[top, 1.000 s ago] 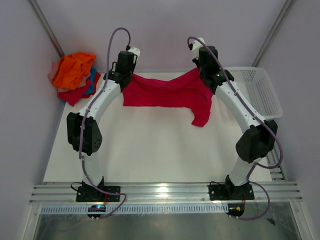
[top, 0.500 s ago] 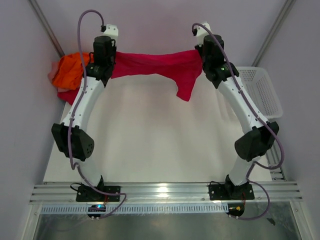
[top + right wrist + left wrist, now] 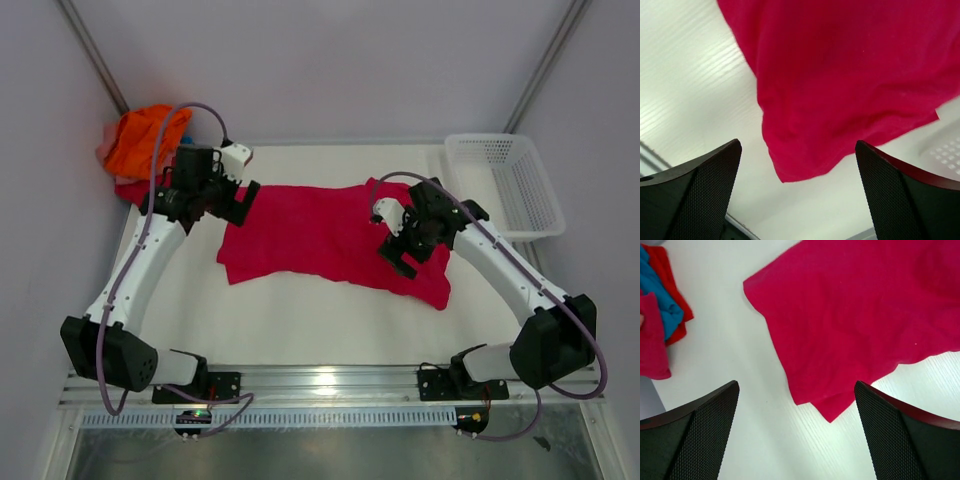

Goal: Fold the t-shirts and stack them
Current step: Flatten out the tshirt

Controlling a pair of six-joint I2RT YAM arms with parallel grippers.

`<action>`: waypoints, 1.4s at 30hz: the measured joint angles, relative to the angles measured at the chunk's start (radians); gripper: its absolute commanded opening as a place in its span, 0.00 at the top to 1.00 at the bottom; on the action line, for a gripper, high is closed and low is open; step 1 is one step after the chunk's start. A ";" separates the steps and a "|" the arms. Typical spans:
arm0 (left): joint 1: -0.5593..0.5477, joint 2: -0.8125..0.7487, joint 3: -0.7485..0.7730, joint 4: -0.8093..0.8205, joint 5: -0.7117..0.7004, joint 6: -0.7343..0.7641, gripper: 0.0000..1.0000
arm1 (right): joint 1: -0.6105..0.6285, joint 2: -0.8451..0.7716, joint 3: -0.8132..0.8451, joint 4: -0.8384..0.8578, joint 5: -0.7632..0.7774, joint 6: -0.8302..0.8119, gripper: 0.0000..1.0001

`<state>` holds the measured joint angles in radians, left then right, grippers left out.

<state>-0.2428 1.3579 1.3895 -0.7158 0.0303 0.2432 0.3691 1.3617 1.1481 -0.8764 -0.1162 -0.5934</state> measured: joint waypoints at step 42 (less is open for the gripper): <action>0.025 0.594 0.114 0.361 -0.074 -0.185 0.01 | -0.004 0.819 0.529 0.480 0.503 0.129 0.00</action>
<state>-0.2180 1.9514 1.5036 -0.3550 -0.0437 0.0586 0.3653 2.1811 1.6775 -0.3965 0.3866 -0.4648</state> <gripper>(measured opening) 0.991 0.994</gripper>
